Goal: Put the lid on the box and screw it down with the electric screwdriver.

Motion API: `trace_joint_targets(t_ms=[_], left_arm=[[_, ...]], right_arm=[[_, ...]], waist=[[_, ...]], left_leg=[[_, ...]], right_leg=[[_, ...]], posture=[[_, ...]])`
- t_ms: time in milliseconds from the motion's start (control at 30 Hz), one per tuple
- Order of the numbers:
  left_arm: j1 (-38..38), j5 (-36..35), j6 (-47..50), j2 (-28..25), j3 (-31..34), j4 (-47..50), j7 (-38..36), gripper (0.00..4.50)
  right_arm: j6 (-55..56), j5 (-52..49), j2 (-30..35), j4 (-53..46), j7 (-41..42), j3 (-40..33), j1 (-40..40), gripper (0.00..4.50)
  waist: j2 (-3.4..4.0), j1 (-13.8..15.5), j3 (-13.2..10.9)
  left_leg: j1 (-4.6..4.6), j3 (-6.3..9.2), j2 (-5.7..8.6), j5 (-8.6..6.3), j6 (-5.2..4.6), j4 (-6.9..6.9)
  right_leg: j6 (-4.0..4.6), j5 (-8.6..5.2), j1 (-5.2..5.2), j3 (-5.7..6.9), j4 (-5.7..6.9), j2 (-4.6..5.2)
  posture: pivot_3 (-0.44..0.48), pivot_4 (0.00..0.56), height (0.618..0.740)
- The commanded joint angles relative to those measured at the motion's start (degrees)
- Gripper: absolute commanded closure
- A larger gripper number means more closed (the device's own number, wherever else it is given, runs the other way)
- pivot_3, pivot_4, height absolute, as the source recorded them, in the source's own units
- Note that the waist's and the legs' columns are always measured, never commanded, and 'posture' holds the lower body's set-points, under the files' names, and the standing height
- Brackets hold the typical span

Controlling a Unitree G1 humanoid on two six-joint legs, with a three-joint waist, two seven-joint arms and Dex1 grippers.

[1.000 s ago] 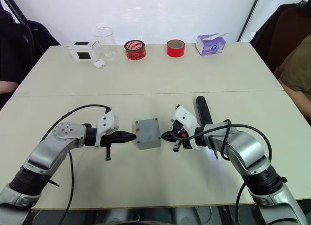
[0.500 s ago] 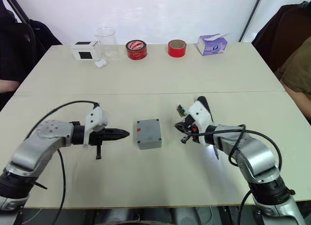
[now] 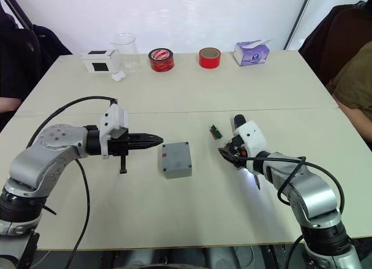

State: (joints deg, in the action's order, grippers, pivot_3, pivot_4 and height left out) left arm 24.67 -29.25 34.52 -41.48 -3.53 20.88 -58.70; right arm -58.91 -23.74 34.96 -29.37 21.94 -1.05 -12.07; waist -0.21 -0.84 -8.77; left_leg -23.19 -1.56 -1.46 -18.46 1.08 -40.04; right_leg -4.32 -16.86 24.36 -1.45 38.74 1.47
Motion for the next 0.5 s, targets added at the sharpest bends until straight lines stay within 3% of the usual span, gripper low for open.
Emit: trace_joint_targets(t_ms=[33, 500], left_arm=[[1.25, 0.04, -0.76, 0.31, 0.12, 0.72, 0.38, 4.50], [0.53, 0.19, -0.28, 1.04, -0.08, 2.05, 2.58, 4.50]], right_arm=[[-1.06, 0.60, -1.27, 0.30, -1.49, -0.28, -2.53, 1.52], [-4.62, 1.81, -3.01, 2.87, -3.72, 0.21, -5.77, 1.52]], waist=[[0.00, 0.06, 0.00], [0.00, 0.09, 0.00]], left_leg=[[0.00, 0.00, 0.00, 0.00, 0.00, 0.00], [0.00, 0.00, 0.04, 0.00, 0.00, -0.01]], right_leg=[[0.00, 0.00, 0.00, 0.00, 0.00, 0.00], [0.00, 0.00, 0.00, 0.00, 0.01, 0.03]], posture=[[0.000, 0.150, 0.740], [0.000, 0.150, 0.740]])
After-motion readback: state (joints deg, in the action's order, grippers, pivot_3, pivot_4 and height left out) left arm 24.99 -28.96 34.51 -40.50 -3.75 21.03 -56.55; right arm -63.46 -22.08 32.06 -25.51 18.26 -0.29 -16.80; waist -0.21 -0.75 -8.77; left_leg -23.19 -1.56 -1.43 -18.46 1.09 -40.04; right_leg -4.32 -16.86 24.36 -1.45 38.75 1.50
